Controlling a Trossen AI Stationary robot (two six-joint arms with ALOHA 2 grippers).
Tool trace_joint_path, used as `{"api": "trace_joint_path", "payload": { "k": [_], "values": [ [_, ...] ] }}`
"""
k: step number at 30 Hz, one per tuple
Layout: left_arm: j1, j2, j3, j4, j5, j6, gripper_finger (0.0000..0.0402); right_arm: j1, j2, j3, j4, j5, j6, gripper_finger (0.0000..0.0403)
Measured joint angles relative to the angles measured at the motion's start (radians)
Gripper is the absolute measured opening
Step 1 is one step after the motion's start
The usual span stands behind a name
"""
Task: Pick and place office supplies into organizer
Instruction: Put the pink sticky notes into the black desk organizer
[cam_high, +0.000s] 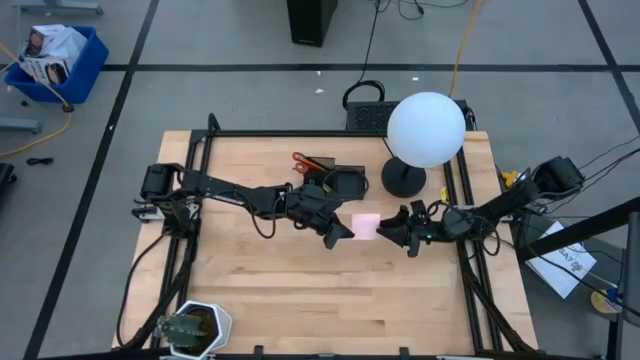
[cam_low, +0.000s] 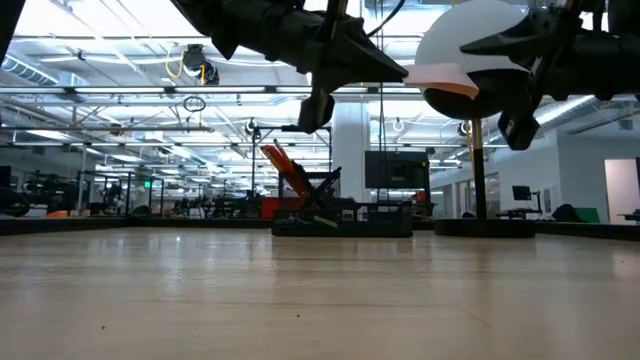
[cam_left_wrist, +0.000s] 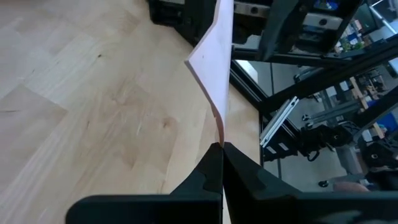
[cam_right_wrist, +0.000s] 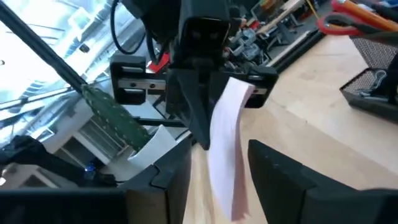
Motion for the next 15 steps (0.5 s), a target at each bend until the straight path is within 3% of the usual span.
{"api": "trace_joint_path", "payload": {
  "k": [6, 12, 15],
  "values": [
    [0.0, 0.0, 0.0, 0.032, 0.018, -0.001, 0.0, -0.035, 0.063, 0.045, -0.022, -0.05, -0.015, 0.0103],
    [0.0, 0.0, 0.0, 0.026, 0.023, -0.007, 0.0, -0.038, 0.093, 0.074, -0.01, -0.079, -0.092, 0.0016],
    [0.0, 0.0, 0.0, 0.005, 0.005, -0.025, 0.0007, -0.025, 0.085, 0.074, -0.014, -0.078, -0.125, 0.0007]
  ]
}}
